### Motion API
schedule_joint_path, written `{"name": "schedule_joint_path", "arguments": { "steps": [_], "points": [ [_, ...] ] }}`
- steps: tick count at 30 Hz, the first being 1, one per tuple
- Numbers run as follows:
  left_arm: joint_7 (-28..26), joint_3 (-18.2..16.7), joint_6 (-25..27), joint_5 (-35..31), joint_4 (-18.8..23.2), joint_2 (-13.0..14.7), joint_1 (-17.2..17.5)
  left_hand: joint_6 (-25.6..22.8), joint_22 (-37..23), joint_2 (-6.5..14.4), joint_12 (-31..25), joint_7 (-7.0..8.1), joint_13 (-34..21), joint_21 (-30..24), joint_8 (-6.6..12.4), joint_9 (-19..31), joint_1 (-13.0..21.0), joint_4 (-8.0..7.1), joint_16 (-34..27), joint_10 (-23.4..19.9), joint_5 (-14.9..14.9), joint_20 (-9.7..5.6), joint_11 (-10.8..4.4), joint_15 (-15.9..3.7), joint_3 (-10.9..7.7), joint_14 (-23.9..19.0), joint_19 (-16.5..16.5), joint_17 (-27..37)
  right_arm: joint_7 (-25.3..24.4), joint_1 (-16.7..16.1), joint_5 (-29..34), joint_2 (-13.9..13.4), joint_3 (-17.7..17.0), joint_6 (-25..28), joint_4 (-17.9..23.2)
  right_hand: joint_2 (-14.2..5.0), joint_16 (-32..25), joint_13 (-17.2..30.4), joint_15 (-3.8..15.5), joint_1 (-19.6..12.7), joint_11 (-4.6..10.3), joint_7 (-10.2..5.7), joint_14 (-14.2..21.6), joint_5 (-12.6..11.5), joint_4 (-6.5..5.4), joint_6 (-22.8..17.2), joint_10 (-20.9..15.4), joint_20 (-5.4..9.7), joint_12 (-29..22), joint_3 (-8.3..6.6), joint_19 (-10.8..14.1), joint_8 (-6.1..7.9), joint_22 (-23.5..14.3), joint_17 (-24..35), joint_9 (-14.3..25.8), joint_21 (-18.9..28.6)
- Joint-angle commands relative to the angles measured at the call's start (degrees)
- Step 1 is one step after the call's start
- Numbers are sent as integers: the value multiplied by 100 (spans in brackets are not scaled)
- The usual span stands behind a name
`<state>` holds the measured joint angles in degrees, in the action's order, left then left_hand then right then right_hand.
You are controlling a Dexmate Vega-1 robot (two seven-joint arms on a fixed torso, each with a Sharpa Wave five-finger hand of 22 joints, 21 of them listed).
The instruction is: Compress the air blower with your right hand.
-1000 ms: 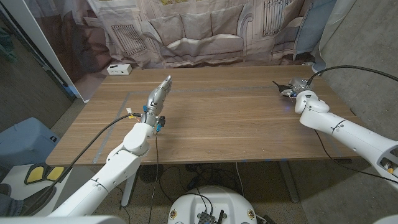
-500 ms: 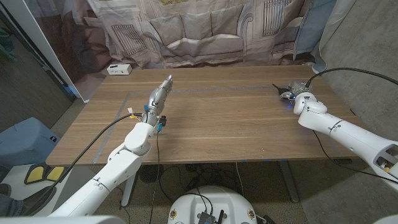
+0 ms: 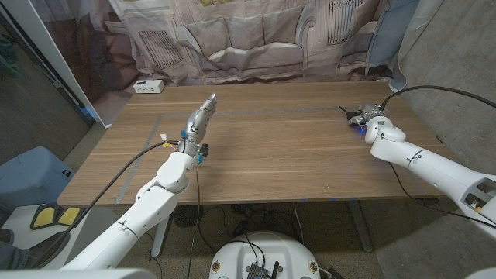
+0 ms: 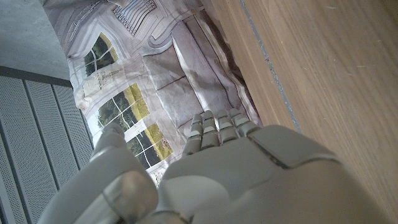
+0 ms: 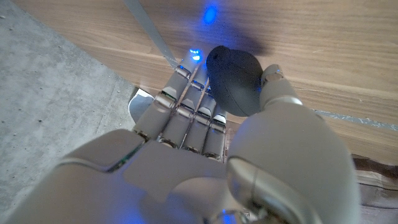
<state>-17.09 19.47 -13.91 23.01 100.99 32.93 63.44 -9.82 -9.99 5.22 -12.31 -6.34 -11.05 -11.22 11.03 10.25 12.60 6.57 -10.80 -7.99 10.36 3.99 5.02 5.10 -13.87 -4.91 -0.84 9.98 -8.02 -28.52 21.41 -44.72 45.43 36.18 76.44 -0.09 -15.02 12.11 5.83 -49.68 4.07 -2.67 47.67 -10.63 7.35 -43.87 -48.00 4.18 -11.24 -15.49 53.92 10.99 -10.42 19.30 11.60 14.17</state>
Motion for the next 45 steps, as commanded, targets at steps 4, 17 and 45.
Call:
{"name": "schedule_joint_path", "arguments": {
  "steps": [4, 17, 45],
  "points": [
    [-2, 18, 47, -5, 41, 11, 10, -48, -30, 13, 18, -9, -27, -13, -11, 18, 26, 8, 6, -27, -4, 21, 0, 14, -30, -10, -3, 31, 55, 68, 18, 31, 129, -2, -147, -19, 6, 24, 128, 46, -14, -7, -40, -16, 21, 49, 57, 2, 11, 28, -34, 6, -7, 19, 7, -13],
    [-19, 6, 93, -13, 85, 35, 14, -45, -30, 15, 19, 2, -27, -12, -13, 18, 26, 10, 6, -25, -5, 23, -4, 12, -37, -8, 0, 31, 115, 95, 93, 2, 202, 34, -145, -11, 30, 23, 118, 126, -16, 0, -82, -11, -8, 127, 132, -28, 19, 65, -68, -4, -6, 13, 6, -37],
    [-85, -16, 95, 17, 53, -1, 55, -65, -31, 21, 13, -1, -26, -13, -7, 18, 25, 12, 1, -42, -6, 25, 9, 19, -52, -23, 2, 31, 379, 201, 201, -6, 304, 183, -117, 113, 386, 4, -212, 354, -87, 25, -780, -47, -4, 994, 1072, -133, 134, 111, -503, -86, 9, -181, -3, -244]
  ]
}}
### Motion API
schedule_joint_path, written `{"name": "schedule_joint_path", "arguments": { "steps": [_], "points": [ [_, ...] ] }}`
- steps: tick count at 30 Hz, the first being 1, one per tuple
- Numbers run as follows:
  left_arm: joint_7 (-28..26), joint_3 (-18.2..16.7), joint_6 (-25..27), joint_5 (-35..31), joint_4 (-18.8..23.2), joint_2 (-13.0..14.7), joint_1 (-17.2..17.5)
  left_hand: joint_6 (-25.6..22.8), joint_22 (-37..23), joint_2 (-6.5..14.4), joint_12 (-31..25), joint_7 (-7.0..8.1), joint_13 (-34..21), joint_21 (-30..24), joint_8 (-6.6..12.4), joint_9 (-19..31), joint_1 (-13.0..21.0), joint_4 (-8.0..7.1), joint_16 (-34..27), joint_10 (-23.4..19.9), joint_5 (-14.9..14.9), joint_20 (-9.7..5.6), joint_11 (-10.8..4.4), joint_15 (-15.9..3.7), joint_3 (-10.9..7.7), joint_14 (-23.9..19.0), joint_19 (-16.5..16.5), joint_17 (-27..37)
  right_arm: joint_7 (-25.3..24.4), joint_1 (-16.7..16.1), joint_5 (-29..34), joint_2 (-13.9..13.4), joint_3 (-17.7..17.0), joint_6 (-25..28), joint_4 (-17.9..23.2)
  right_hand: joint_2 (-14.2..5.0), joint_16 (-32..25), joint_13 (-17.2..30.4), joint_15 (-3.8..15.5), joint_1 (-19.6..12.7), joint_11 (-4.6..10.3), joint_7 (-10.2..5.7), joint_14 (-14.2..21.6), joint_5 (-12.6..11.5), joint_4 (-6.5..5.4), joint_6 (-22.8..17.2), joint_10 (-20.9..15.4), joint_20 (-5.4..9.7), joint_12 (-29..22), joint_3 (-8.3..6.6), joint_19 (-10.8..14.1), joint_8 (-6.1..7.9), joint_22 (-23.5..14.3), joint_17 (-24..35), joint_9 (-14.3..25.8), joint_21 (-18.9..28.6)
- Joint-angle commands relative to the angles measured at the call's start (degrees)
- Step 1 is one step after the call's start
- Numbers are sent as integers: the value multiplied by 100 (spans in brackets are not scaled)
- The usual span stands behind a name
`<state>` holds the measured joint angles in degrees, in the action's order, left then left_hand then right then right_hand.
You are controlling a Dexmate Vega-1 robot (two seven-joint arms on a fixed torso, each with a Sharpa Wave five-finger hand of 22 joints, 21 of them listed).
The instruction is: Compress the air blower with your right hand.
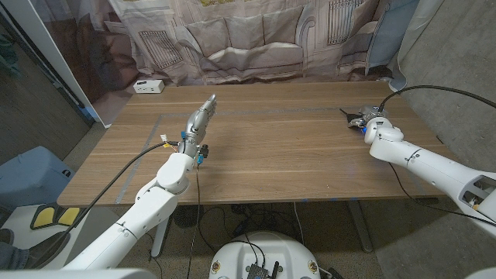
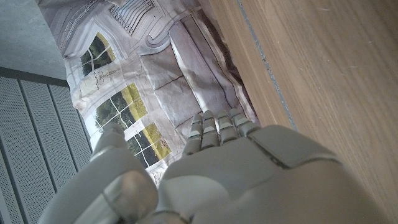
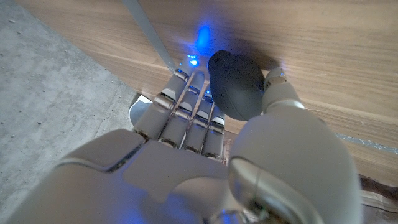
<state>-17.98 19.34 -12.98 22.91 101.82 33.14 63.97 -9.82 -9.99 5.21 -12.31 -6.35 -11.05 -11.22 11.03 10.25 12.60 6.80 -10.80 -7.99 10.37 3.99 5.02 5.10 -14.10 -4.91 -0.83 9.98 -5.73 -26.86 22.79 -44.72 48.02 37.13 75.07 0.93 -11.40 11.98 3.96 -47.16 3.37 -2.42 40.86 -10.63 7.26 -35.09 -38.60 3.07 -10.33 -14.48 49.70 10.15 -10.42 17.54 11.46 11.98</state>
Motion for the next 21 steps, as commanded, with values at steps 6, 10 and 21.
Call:
{"name": "schedule_joint_path", "arguments": {
  "steps": [6, 10, 21],
  "points": [
    [13, 1, -1, 43, -45, -28, -5, -70, -31, 26, 12, -6, -26, -12, -6, 18, 26, -10, 2, -46, -6, 27, -8, 18, -34, -23, 4, 31, 171, 47, 103, 7, 80, 112, 18, 25, 99, 17, -124, 154, 3, -34, -458, -59, 10, 363, 414, -81, 28, 7, -288, 16, 15, -44, 13, -87],
    [7, 2, 0, 52, -53, -37, -6, -70, -31, 30, 15, -4, -26, -12, -7, 18, 27, -9, 4, -40, -6, 24, -6, 22, -38, -19, 5, 30, 176, 52, 138, 5, 102, 126, 26, 37, 122, 18, -202, 198, -33, -98, -731, -63, 12, 529, 618, -120, 27, 6, -500, 23, 21, -68, 14, -136],
    [-2, 2, -12, 51, -70, -46, -18, -68, -31, 42, 12, -2, -26, -15, -9, 19, 33, -8, 4, -48, -5, 26, -8, 24, -50, -20, -1, 30, 248, 40, 230, -36, 132, 249, 150, 171, 129, 21, -458, 491, -115, -101, -1673, -70, -21, 1208, 1461, -289, 23, 81, -1160, 26, 34, -162, 20, -175]
  ]
}}
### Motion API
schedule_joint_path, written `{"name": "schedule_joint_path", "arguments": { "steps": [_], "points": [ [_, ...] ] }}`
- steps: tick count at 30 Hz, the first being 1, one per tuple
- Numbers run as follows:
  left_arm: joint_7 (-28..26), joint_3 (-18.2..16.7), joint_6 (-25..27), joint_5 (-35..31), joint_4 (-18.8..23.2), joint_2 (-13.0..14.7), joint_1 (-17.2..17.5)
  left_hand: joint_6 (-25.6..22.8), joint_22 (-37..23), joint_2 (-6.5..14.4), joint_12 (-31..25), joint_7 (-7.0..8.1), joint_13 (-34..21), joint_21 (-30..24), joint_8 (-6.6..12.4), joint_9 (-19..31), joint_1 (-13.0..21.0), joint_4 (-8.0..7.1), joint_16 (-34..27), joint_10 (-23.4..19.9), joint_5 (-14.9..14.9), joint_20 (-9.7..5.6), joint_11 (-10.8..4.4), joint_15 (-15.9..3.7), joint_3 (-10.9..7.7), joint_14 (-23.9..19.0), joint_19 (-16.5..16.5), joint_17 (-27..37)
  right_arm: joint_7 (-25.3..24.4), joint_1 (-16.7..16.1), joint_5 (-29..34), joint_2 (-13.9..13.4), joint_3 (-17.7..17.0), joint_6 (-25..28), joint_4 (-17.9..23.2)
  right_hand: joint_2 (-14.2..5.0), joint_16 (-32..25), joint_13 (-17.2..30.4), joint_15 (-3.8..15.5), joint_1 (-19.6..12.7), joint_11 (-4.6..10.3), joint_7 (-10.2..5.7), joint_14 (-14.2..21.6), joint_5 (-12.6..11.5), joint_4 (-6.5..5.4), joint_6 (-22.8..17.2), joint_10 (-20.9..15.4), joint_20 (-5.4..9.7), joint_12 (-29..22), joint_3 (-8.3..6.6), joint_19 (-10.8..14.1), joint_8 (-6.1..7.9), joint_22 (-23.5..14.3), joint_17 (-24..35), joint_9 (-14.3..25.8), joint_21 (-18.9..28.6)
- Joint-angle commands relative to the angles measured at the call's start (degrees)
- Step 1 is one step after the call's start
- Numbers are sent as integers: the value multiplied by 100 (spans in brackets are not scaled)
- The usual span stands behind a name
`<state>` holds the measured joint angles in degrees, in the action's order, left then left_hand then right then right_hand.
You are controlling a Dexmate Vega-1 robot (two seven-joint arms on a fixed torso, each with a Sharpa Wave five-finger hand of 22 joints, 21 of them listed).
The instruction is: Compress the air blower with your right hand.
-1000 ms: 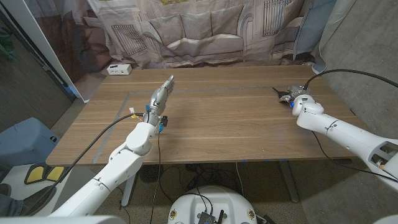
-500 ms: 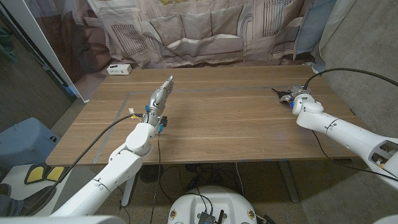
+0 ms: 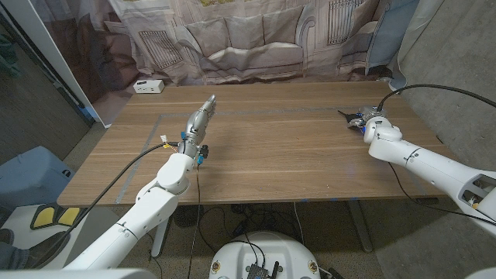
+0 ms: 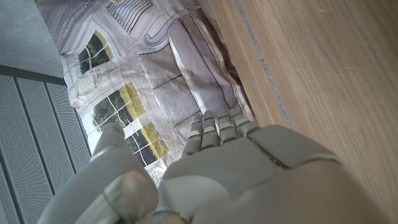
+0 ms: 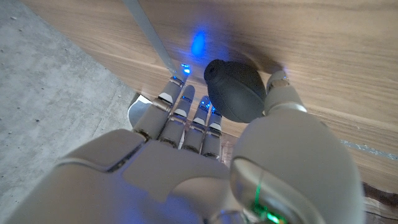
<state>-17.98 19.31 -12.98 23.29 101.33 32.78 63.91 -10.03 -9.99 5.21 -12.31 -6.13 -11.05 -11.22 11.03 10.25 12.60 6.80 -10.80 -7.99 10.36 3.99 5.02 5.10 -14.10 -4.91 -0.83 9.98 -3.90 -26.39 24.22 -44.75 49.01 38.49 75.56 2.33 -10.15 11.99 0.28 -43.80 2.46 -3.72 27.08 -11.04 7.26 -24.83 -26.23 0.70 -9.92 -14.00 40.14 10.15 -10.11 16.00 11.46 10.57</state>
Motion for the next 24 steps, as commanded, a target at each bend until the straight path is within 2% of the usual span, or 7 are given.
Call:
{"name": "schedule_joint_path", "arguments": {
  "steps": [1, 3, 7, 18, 21, 24],
  "points": [
    [6, 6, -13, 13, -20, -7, -14, -48, -31, 43, 11, -24, -26, -14, -9, 19, 33, -8, 2, -51, -5, 24, -6, 21, -51, -25, 0, 30, 41, -24, 88, -40, 22, 111, 121, 55, 0, 20, -120, 213, -74, 65, -440, -32, -28, 236, 326, -82, -28, 52, -398, 43, 6, -23, 19, -60],
    [9, 5, -12, 17, -15, -4, -13, -46, -31, 45, 11, -21, -26, -15, -10, 19, 34, -8, 4, -51, -5, 26, -1, 20, -54, -20, -1, 30, 32, -48, 86, -58, 6, 112, 164, 66, 8, 19, -175, 309, -149, 112, -740, -40, -52, 312, 517, -122, -23, 73, -614, 60, 9, -38, 18, -62],
    [19, 3, -12, 22, -9, 4, -12, -44, -31, 50, 15, -28, -26, -16, -11, 19, 36, -8, 5, -42, -5, 24, -3, 20, -59, -20, -4, 30, -51, -122, 51, -70, -66, 139, 244, 105, 13, 19, -209, 386, -178, 166, -932, -47, -63, 360, 615, -193, -31, 103, -743, 67, 11, -50, 15, -61],
    [19, -18, -19, 25, 30, 30, 21, -53, -31, 61, 17, -27, -26, -16, -8, 19, 44, -6, 4, -39, -6, 30, 1, 21, -72, -23, -5, 30, -384, -379, -99, -147, -328, 88, 515, 100, -41, 19, -196, 545, -250, 251, -976, -53, -130, 372, 646, -206, -63, 147, -801, 86, 11, -53, 17, -32],
    [33, -20, -27, 35, 31, 33, 21, -54, -31, 65, 16, -30, -26, -17, -8, 19, 46, -5, 5, -41, -6, 30, -3, 28, -76, -22, -6, 30, -572, -469, -119, -154, -409, 44, 563, 62, -80, 19, -193, 713, -303, 270, -975, -50, -217, 363, 594, -210, -103, 189, -810, 103, 8, -51, 21, -9],
    [48, -20, -27, 36, 34, 41, 17, -51, -31, 69, 16, -33, -26, -15, -9, 20, 49, -4, 5, -42, -6, 25, 0, 28, -81, -23, -4, 29, -691, -557, -197, -172, -510, -21, 630, 55, -92, 18, -190, 770, -311, 271, -970, -49, -244, 365, 589, -209, -109, 205, -810, 106, 8, -51, 22, -2]
  ]
}}
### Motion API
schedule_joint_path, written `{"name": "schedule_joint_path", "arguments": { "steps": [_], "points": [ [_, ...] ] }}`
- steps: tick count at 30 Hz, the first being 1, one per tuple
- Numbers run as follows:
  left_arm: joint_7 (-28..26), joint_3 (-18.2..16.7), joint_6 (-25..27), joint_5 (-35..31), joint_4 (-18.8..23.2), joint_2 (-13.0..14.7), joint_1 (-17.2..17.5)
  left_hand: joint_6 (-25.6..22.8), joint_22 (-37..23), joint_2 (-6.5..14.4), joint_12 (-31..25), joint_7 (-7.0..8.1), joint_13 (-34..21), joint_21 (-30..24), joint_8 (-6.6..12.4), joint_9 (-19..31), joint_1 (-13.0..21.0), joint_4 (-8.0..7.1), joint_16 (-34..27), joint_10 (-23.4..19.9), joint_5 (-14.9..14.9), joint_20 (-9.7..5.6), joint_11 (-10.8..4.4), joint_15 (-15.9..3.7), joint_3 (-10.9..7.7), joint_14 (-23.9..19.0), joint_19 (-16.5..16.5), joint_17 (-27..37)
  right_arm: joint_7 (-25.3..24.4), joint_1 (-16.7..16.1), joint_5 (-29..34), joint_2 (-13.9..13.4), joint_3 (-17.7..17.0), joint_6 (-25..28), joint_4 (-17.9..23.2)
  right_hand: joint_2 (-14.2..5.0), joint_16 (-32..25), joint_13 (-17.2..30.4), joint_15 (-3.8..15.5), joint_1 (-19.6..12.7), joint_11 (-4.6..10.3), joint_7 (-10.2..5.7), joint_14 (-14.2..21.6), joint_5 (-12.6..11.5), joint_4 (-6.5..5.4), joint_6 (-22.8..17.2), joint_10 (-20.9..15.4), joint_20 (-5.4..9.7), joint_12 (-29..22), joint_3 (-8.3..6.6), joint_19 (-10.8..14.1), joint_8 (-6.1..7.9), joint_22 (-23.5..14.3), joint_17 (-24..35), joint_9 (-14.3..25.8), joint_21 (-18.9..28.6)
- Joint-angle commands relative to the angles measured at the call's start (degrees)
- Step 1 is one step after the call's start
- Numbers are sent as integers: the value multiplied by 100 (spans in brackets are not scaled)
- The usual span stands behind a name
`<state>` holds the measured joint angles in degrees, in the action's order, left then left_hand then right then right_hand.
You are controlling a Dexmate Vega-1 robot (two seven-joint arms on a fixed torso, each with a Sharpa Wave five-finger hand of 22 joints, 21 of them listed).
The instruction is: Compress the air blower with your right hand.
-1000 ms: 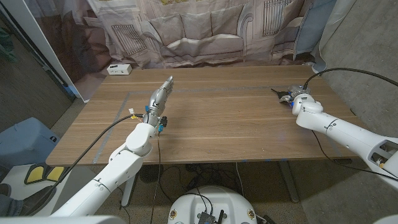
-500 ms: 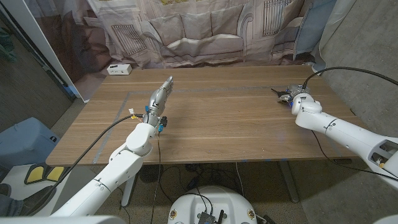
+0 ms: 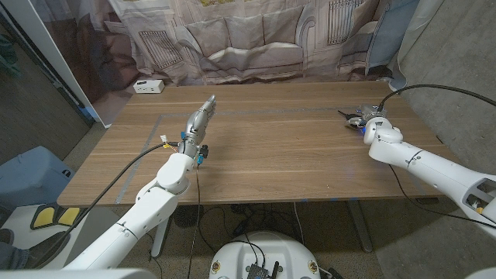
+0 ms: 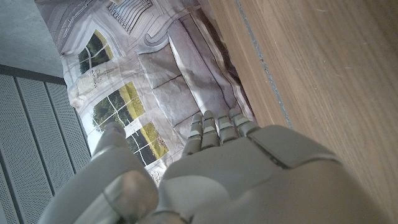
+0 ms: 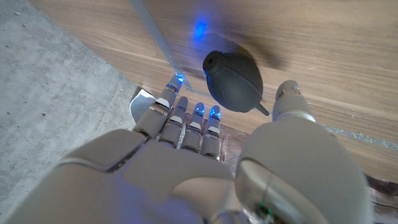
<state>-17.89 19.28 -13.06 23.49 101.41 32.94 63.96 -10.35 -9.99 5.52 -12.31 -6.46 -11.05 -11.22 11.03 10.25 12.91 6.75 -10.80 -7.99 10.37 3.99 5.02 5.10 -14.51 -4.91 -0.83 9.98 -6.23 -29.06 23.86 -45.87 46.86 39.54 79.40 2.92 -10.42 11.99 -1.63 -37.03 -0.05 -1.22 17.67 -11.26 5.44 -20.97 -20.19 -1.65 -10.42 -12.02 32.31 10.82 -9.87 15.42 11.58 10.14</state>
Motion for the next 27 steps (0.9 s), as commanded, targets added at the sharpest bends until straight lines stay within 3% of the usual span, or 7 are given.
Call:
{"name": "schedule_joint_path", "arguments": {
  "steps": [1, 3, 6, 7, 13, 20, 27],
  "points": [
    [54, -16, -27, 22, 20, 27, 7, -23, -31, 40, 16, 1, -26, -15, -8, 20, 20, 1, 5, -43, -6, 24, -3, 26, -41, -23, -2, 30, -507, -330, -194, -61, -341, -125, 289, -7, -70, 17, -1, 116, -61, 22, -23, -26, -73, -22, -16, 27, -61, 13, -28, 40, -17, 8, 11, 43],
    [55, -16, -27, 21, 18, 26, 5, -22, -30, 42, 15, 2, -26, -18, -9, 20, 22, 2, 5, -44, -6, 17, -2, 24, -44, -22, -10, 29, -544, -359, -228, -71, -375, -176, 304, -25, -93, 16, 6, 252, -103, 109, -18, -24, -138, -48, -49, 29, -82, 52, -12, 58, -18, 7, 13, 63],
    [70, -12, -61, 25, -10, 12, -8, -24, -30, 43, 12, -8, -26, -31, -9, 20, 25, 4, -2, -52, -6, -21, 1, 29, -49, -41, -44, 29, -731, -469, -341, -63, -512, -289, 352, -47, -138, 7, 14, 513, -472, 258, 17, -37, -249, -118, -156, 48, -128, 130, 4, 88, -16, -2, 7, 88],
    [86, -11, -68, 35, -18, 12, -13, -26, -30, 45, 12, -8, -26, -44, -8, 20, 28, 6, -4, -53, -6, -53, 13, 28, -52, -49, -81, 28, -767, -496, -381, -58, -553, -307, 371, -45, -144, 5, 13, 551, -520, 324, 26, -40, -262, -145, -167, 53, -131, 143, 10, 98, -16, -7, 5, 93],
    [88, -15, -86, 30, -34, 11, -20, -16, -29, 51, 13, -16, -27, -46, -13, 20, 39, 10, -3, -52, -6, -67, 12, 6, -64, -55, -97, 27, -1123, -688, -557, -39, -781, -498, 479, -43, -117, -6, -49, 708, -677, 543, -66, -53, -313, -42, -91, 76, -100, 193, -21, 51, -13, -29, -6, 88],
    [98, -16, -76, 38, -52, 11, -37, -23, -28, 53, 8, -15, -27, -39, -10, 20, 47, 15, 0, -66, -6, -61, 3, 9, -72, -52, -87, 26, -1337, -863, -770, -63, -996, -762, 582, -18, -106, -14, -65, 869, -676, 544, -136, -69, -367, 212, 37, 64, -61, 258, -111, -25, -12, -46, -12, 66],
    [136, -2, -89, 43, -89, 8, -78, -63, -27, 51, -3, 16, -26, -39, 4, 20, 54, 20, -9, -100, -8, -81, -36, -52, -80, -84, -97, 25, -1689, -1086, -1069, -58, -1267, -1418, 513, -80, -137, -10, -72, 1178, -783, 622, -151, -90, -513, -76, -43, 73, -122, 344, -157, 117, -12, -50, 4, 77]
  ]
}}
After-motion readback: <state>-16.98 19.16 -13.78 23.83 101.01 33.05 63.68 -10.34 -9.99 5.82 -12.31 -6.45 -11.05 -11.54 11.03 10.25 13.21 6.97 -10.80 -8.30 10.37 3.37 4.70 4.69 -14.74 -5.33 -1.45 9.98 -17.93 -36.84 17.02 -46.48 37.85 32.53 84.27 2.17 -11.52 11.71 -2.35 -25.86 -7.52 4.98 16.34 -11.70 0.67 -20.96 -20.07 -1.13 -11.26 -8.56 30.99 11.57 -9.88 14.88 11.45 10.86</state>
